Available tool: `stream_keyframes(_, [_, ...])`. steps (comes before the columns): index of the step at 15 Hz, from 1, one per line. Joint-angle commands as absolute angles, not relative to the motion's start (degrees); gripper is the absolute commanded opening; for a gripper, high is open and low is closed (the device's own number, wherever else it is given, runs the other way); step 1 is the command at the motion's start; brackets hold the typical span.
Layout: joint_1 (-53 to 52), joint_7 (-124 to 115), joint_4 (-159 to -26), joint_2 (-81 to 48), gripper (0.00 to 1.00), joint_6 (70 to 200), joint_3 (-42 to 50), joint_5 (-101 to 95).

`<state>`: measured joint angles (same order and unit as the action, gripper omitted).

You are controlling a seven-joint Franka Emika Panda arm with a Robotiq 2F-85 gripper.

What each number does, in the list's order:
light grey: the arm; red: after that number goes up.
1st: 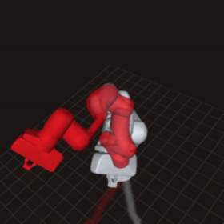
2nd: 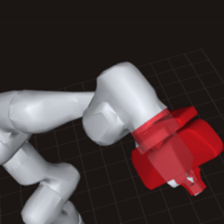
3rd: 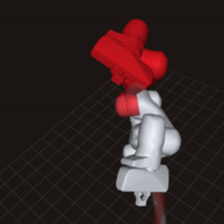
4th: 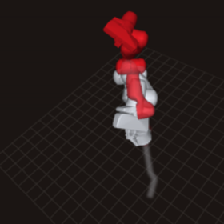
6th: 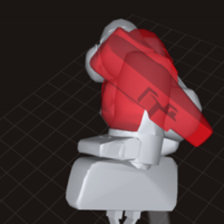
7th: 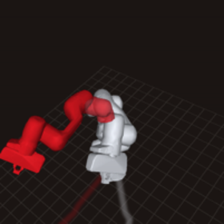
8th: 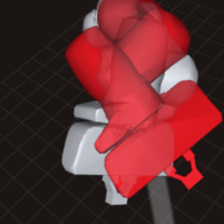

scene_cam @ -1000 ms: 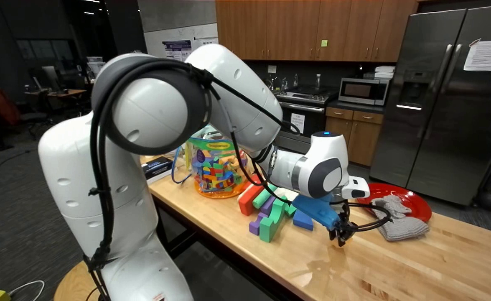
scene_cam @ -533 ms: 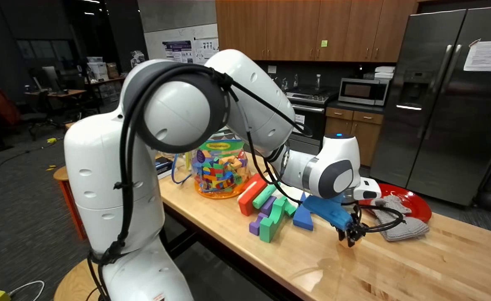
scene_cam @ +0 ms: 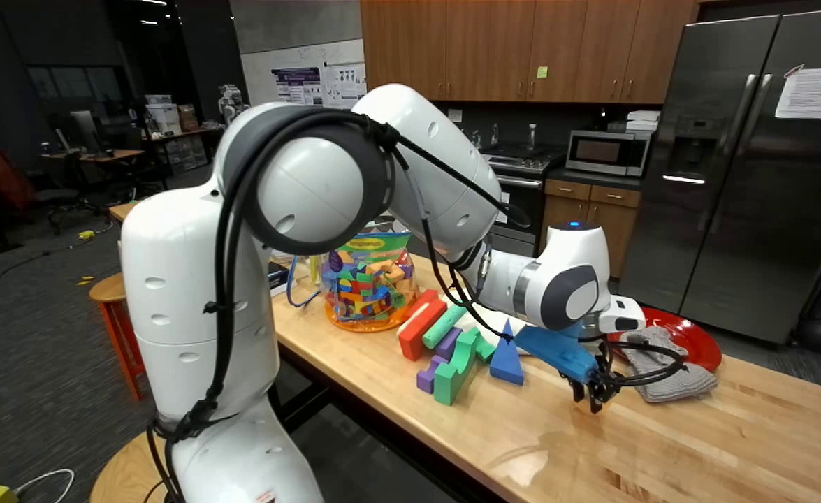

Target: Remove the yellow rectangle plush toy from the bag and put it on the countertop

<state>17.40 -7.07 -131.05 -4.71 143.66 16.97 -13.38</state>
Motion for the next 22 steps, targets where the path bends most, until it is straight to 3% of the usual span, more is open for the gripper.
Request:
stream_keyframes(1, [17.0,-7.0,-130.8,-4.9,0.40,143.5,17.4,-13.3])
stream_keyframes(3, [17.0,-7.0,-130.8,-5.1,0.54,143.5,17.4,-13.3])
stream_keyframes(4, [17.0,-6.9,-130.6,-5.1,0.55,143.4,17.4,-13.3])
stream_keyframes(22, [17.0,-6.9,-130.6,-5.2,0.55,143.4,17.4,-13.3])
